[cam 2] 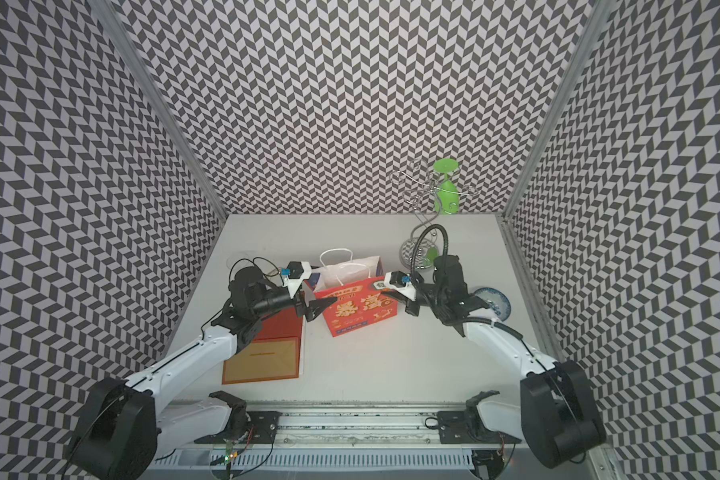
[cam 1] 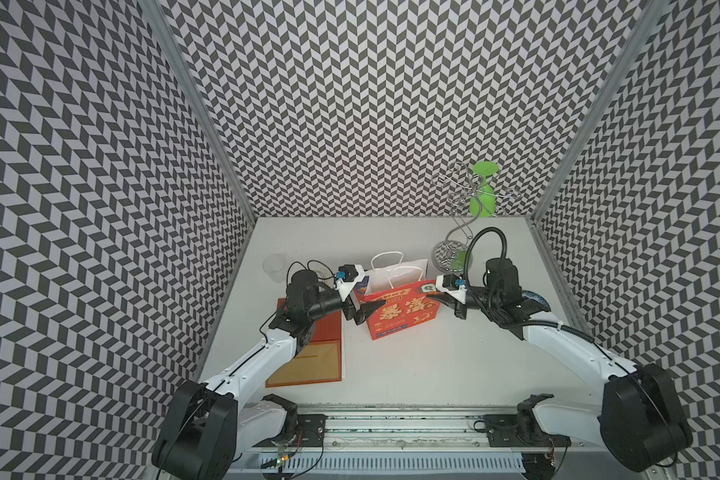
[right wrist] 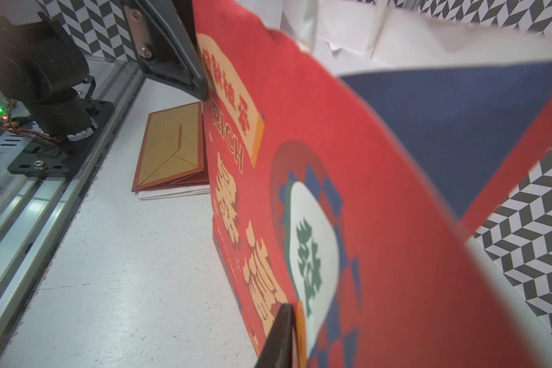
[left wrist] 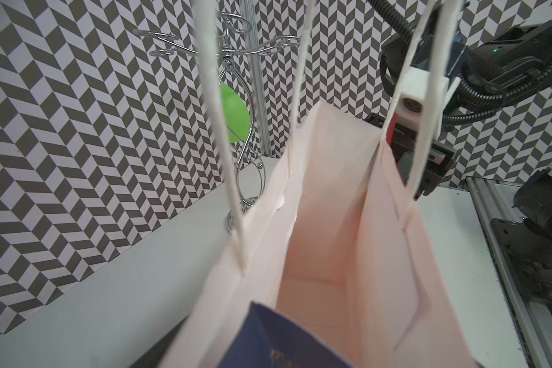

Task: Put away the paper bag
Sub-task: Press the paper bag.

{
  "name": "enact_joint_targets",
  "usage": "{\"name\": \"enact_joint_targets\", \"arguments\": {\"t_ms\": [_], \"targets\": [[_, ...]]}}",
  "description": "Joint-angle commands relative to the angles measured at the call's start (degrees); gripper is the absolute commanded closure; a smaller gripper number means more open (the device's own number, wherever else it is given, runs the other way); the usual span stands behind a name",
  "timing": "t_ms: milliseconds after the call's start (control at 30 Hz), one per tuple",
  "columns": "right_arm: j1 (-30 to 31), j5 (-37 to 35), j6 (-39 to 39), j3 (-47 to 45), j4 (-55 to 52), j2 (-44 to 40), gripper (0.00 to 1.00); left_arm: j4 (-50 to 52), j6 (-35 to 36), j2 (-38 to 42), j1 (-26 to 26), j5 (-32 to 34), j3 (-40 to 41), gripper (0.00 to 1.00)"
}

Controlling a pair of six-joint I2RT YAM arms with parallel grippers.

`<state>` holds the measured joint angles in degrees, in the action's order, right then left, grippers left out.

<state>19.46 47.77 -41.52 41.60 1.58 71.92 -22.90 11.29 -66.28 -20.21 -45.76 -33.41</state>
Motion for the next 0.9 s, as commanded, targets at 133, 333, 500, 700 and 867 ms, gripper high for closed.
{"name": "enact_joint_targets", "arguments": {"t_ms": [133,333,500,700,867], "targets": [[0.7,0.0,5.1,-1.8,6.4,-0.4,0.85,-0.6,-2.9,6.0,0.4,4.9,3.1,0.04],[0.7,0.3,6.5,-2.0,7.2,0.3,0.86,-1.2,-6.2,10.1,0.3,8.7,7.3,0.06],[1.0,0.6,6.6,-1.9,7.0,0.4,0.86,-6.5,-9.7,9.8,0.3,7.2,9.4,0.18],[1.5,0.8,6.7,-1.9,6.9,0.7,0.86,-7.9,-10.9,7.9,-0.2,6.2,7.3,0.36],[1.8,1.0,6.9,-1.7,7.2,1.4,0.86,-8.6,-10.6,7.5,-1.5,4.8,7.1,0.47]]}}
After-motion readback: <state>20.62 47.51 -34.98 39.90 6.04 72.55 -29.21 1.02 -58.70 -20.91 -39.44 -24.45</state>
